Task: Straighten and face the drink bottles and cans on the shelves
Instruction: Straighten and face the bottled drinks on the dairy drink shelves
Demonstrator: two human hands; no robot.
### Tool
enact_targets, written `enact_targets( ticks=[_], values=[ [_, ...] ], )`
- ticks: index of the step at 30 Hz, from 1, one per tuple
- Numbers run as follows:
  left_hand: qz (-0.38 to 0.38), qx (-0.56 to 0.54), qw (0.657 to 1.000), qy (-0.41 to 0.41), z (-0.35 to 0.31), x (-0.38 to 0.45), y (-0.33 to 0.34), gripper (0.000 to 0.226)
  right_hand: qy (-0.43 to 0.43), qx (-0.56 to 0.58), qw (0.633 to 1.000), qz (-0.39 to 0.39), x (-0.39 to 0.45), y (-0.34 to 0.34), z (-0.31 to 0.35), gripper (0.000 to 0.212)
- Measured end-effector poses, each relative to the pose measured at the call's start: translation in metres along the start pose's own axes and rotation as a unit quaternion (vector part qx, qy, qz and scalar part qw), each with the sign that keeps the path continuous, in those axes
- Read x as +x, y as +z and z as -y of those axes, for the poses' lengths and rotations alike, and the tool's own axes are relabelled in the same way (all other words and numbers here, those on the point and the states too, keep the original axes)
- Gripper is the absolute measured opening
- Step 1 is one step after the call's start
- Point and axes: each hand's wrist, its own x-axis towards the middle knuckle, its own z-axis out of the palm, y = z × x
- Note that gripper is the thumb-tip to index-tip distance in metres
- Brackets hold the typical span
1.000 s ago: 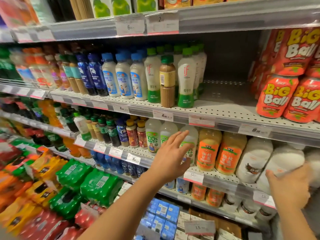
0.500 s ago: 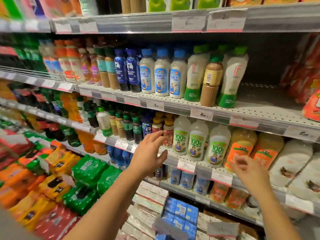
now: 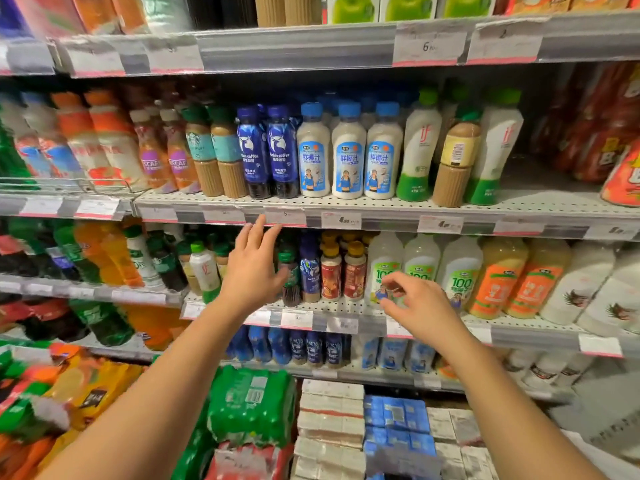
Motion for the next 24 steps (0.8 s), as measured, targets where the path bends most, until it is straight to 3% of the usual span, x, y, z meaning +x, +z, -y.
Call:
enact_targets(
  ticks=[7, 15, 19, 24],
  values=[
    [-0.001, 0.024, 0.999, -0.029, 0.02, 0.029, -0.008, 0.088, -0.027, -0.049, 0.998, 0.022, 0.013, -0.007, 0.038, 0.036],
    [0.047, 0.055, 0.996, -0.048, 0.027, 0.037, -0.019, 0.089, -0.079, -0.048, 0.993, 0.067, 0.053, 0.014, 0.057, 0.033],
    [0.059, 0.079, 0.994, -0.041, 0.032, 0.041, -0.026, 0.087, -0.114, -0.053, 0.985, 0.12, 0.082, 0.047, 0.068, 0.045],
    [0.086, 0.103, 0.991, -0.018, 0.037, 0.046, -0.039, 0.084, -0.093, -0.053, 0.981, 0.16, 0.126, 0.085, 0.088, 0.067]
  ],
)
